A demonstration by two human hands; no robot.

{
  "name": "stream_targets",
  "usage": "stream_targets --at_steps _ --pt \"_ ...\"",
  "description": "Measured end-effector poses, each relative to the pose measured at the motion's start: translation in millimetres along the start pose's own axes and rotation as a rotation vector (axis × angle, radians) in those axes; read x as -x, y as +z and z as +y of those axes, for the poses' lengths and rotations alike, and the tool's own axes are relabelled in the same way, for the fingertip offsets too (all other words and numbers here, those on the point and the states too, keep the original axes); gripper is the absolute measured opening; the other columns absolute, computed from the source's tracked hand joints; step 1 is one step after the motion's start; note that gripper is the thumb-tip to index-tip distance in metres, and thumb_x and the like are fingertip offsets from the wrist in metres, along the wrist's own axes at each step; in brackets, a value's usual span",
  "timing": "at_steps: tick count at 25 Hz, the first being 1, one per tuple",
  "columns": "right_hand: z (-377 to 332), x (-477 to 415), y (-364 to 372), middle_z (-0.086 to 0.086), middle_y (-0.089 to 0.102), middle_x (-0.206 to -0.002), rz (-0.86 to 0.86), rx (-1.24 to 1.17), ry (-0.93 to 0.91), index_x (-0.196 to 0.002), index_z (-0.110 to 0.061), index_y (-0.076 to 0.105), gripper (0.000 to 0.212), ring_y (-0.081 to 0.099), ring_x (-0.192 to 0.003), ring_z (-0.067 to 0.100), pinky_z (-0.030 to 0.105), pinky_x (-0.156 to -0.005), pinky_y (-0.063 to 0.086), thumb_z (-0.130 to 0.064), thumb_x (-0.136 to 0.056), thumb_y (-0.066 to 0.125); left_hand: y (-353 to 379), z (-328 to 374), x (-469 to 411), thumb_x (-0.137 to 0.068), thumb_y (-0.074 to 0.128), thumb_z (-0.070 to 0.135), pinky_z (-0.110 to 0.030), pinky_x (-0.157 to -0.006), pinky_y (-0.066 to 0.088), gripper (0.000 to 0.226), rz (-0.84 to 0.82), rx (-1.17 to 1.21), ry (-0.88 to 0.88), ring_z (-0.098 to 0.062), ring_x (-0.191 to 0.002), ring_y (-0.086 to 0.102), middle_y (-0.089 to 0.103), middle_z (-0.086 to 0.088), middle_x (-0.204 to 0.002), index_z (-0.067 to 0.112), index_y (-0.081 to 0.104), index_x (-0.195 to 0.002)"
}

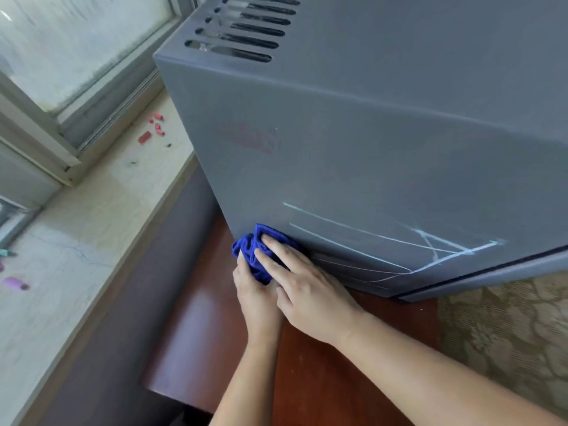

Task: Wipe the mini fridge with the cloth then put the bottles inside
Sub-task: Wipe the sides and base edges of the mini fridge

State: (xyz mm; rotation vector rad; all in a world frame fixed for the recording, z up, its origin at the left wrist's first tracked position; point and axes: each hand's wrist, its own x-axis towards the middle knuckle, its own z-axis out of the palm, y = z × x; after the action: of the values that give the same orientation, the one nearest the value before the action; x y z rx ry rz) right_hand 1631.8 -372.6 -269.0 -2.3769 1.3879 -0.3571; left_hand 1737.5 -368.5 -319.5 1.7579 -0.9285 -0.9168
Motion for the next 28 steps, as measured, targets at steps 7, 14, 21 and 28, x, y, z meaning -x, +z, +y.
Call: stream_targets --at_steps 7,14,21,28 --pt "-29 22 -77 0.012 0.038 -0.163 0.414 -0.117 -0.053 -0.149 -0.004 0.051 0.058 0.037 -0.152 0.023 0.037 -0.125 0.03 -0.003 -0.092 0.063 -11 88 35 -0.076 0.066 0.015 0.001 -0.088 0.038 0.067 0.063 0.118 0.17 0.005 -0.114 0.056 0.057 -0.001 -0.133 0.017 0.054 -0.143" --pt "5 105 -156 0.019 0.041 -0.158 0.681 -0.052 -0.017 -0.145 0.0 0.052 0.057 0.042 -0.149 0.025 0.037 -0.124 0.034 0.004 -0.09 0.065 20 169 107 -0.068 0.065 -0.014 -0.015 -0.104 0.043 0.084 0.013 0.11 0.465 -0.005 -0.121 0.054 0.047 0.003 -0.123 0.032 0.058 -0.138" --pt "65 190 -128 0.017 0.036 -0.162 0.619 -0.032 0.191 -0.148 -0.002 0.049 0.068 0.037 -0.152 0.023 0.024 -0.125 0.026 0.011 -0.084 0.067 91 131 168 -0.071 0.069 -0.008 -0.008 -0.099 0.039 0.078 -0.203 0.15 0.377 0.004 -0.116 0.051 0.044 0.002 -0.123 0.035 0.058 -0.136" --pt "84 201 -87 0.007 0.031 -0.166 0.513 -0.085 0.349 -0.154 -0.013 0.046 0.077 0.031 -0.154 0.014 0.022 -0.125 0.025 0.004 -0.083 0.072 109 82 159 -0.07 0.078 -0.002 -0.011 -0.094 0.045 0.065 -0.307 0.086 0.324 0.003 -0.109 0.052 0.049 0.002 -0.116 0.033 0.065 -0.124"
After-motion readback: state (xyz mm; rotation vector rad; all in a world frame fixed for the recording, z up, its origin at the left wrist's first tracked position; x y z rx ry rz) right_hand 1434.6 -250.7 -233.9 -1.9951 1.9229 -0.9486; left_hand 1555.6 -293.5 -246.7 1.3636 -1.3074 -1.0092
